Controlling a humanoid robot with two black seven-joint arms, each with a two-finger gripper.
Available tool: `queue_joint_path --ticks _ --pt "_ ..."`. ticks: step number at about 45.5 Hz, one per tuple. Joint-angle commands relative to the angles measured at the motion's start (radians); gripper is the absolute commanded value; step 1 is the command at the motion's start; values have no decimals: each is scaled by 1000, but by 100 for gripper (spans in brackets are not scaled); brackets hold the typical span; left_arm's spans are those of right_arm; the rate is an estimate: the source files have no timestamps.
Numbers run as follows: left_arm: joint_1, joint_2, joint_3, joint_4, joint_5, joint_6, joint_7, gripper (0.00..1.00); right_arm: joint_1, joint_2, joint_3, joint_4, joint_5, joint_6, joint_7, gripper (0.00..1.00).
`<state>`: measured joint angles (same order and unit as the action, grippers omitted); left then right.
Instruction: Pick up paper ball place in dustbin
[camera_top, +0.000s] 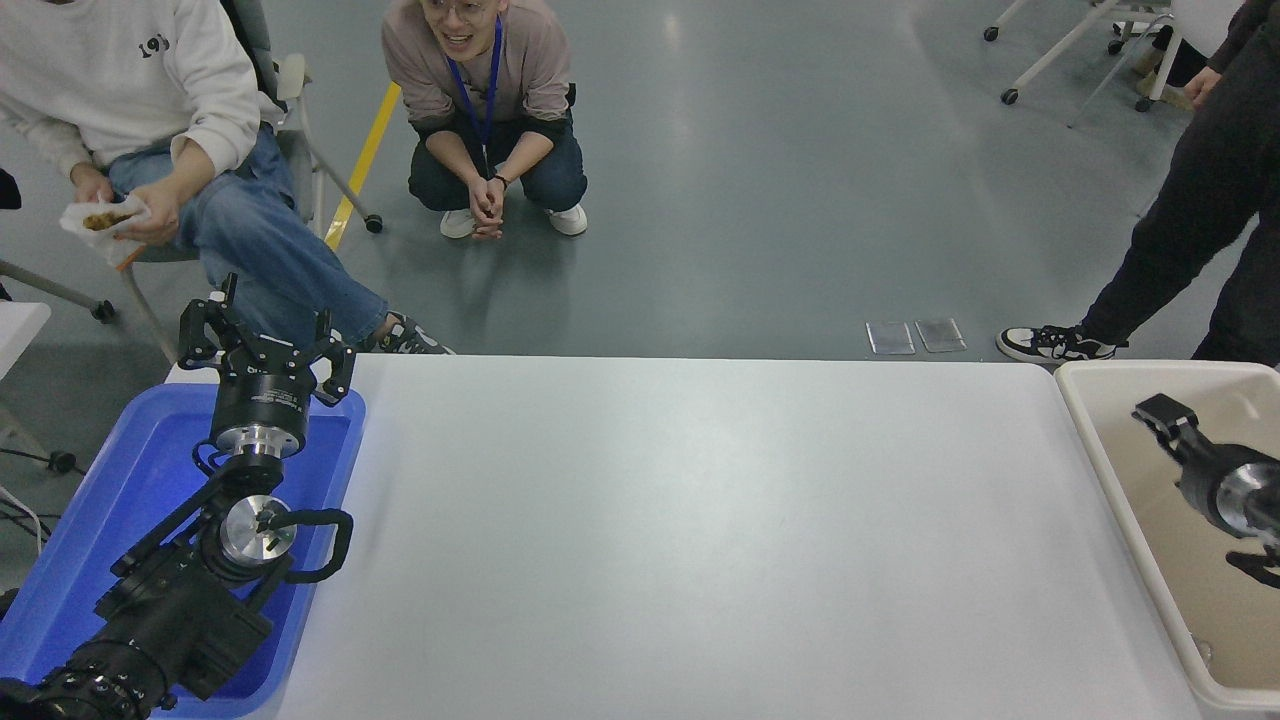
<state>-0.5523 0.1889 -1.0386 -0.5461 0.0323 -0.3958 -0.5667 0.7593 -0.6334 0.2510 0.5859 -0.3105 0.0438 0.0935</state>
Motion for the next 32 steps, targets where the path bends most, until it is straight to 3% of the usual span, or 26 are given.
queue_joint_path --ticks 1,6,15,32 --pt "0 0 0 0 0 0 -1 99 35 -19 246 207 126 -4 0 100" --pt "0 0 0 0 0 0 -1 99 18 11 390 255 185 4 8 100" --pt "0 0 0 0 0 0 -1 99 -84 167 588 272 370 77 11 100" --pt "0 0 0 0 0 0 -1 99 -205 348 714 215 438 255 12 100"
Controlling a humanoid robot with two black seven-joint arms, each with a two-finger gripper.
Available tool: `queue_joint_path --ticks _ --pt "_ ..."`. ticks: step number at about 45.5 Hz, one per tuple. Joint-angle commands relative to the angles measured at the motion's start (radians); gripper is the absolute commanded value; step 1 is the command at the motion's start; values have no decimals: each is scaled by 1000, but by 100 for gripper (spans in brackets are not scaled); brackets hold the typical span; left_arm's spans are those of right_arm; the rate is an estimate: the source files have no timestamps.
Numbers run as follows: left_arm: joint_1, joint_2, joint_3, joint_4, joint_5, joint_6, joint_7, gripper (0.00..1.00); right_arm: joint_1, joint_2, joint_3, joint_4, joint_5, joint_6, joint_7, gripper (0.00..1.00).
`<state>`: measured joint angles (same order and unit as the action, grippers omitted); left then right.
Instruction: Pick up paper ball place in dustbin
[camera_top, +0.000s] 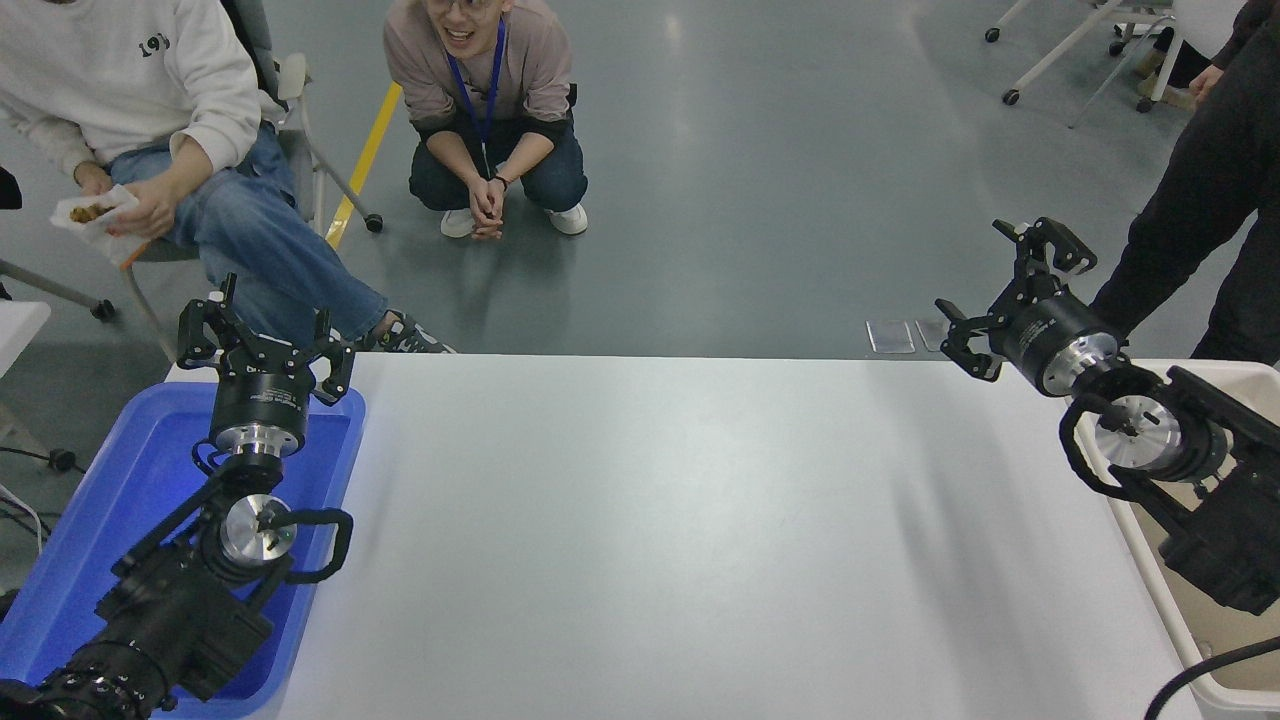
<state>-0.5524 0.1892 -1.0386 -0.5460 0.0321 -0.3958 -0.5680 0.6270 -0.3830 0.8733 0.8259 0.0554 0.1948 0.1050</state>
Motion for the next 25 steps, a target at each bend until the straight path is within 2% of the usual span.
queue_joint_path --ticks 1,12,25 --pt "0 -1 0 0 0 0 0 99 -82 101 92 -28 78 120 1 100" --pt "0 -1 0 0 0 0 0 99 -118 113 93 -149 90 259 2 100" --pt "0 -1 0 0 0 0 0 99 -128 111 92 -192 90 295 1 100"
